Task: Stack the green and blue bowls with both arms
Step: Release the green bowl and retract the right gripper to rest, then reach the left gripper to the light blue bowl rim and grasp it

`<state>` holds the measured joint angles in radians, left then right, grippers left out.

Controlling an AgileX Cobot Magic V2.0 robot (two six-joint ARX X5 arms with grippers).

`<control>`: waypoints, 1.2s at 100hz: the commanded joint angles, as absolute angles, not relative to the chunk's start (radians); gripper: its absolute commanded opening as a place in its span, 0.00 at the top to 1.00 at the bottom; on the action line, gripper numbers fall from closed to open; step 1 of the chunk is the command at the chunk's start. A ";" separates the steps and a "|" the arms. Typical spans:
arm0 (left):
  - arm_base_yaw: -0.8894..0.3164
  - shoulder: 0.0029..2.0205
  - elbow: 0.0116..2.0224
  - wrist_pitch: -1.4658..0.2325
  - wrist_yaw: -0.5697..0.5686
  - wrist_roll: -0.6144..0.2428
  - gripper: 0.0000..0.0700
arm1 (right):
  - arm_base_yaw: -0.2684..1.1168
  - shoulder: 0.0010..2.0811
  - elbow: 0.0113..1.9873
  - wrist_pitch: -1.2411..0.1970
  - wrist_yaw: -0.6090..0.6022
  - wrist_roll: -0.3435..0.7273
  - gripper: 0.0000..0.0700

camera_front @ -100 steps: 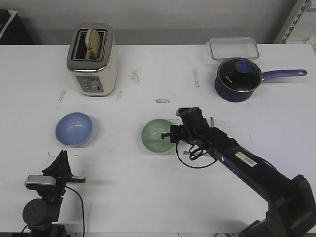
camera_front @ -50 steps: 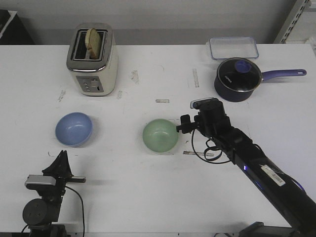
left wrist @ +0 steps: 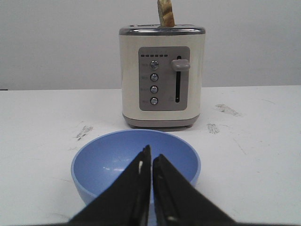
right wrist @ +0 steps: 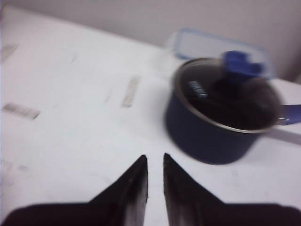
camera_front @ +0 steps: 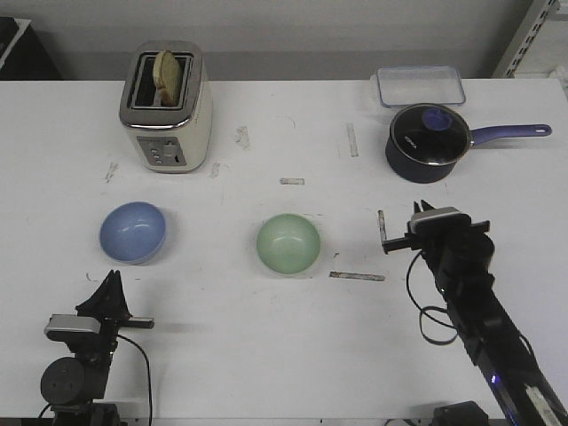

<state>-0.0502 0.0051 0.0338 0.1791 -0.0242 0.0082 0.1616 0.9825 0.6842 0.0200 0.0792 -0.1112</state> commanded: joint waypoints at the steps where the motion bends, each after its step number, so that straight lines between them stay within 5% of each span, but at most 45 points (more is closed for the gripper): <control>1: -0.051 0.003 0.013 0.195 -0.027 -0.001 1.00 | 0.125 0.923 0.624 0.078 0.079 -0.060 0.96; 40: -0.051 0.003 0.013 0.195 -0.027 -0.001 1.00 | 0.024 0.517 0.354 0.092 0.078 0.069 0.98; 77: -0.051 0.003 0.013 0.195 -0.027 -0.001 1.00 | 0.027 0.165 0.332 -0.128 0.076 0.070 0.98; 120: -0.051 0.003 0.013 0.196 -0.027 -0.001 1.00 | 0.027 0.044 0.333 -0.104 0.079 0.070 0.98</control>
<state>-0.0502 0.0051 0.0338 0.1791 -0.0242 0.0082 0.0254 0.0471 0.3328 -0.1154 0.0772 0.0574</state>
